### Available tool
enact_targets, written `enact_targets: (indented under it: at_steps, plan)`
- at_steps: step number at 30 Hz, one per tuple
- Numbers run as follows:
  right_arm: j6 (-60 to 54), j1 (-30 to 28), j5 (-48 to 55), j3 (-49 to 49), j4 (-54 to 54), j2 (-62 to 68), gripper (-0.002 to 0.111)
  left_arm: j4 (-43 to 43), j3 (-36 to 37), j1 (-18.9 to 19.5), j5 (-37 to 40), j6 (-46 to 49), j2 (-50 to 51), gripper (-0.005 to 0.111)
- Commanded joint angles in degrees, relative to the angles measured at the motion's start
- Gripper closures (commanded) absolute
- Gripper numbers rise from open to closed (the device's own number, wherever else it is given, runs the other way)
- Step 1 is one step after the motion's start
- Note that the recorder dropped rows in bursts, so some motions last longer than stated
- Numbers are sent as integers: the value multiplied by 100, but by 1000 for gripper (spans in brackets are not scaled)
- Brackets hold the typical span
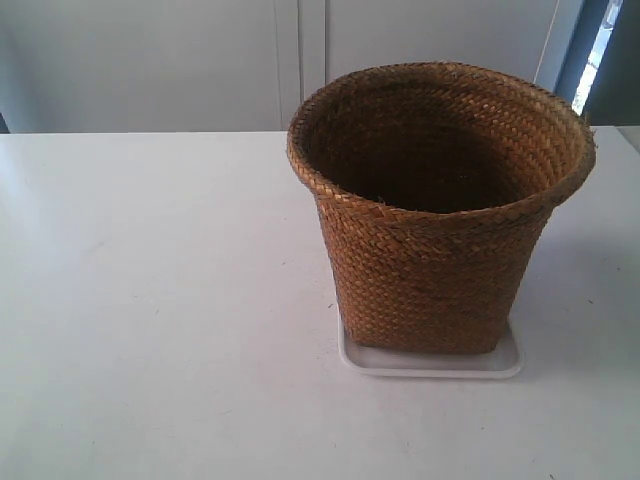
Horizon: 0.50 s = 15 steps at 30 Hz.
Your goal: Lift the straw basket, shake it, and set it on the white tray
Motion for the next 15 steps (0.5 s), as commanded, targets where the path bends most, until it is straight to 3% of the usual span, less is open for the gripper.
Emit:
enact_targets:
  at_steps: [1, 7, 15]
  plan:
    - [-344, -9, -193, 31, -137, -34, 89, -65, 30, 10, -18, 16, -21, 107]
    - [-820, -9, -1589, 236, -138, -206, 89, -65, 30, 10, -18, 16, -21, 107]
    - [-755, -9, -3723, 2220, -163, -1105, 89, -65, 30, 10, -18, 16, -21, 107]
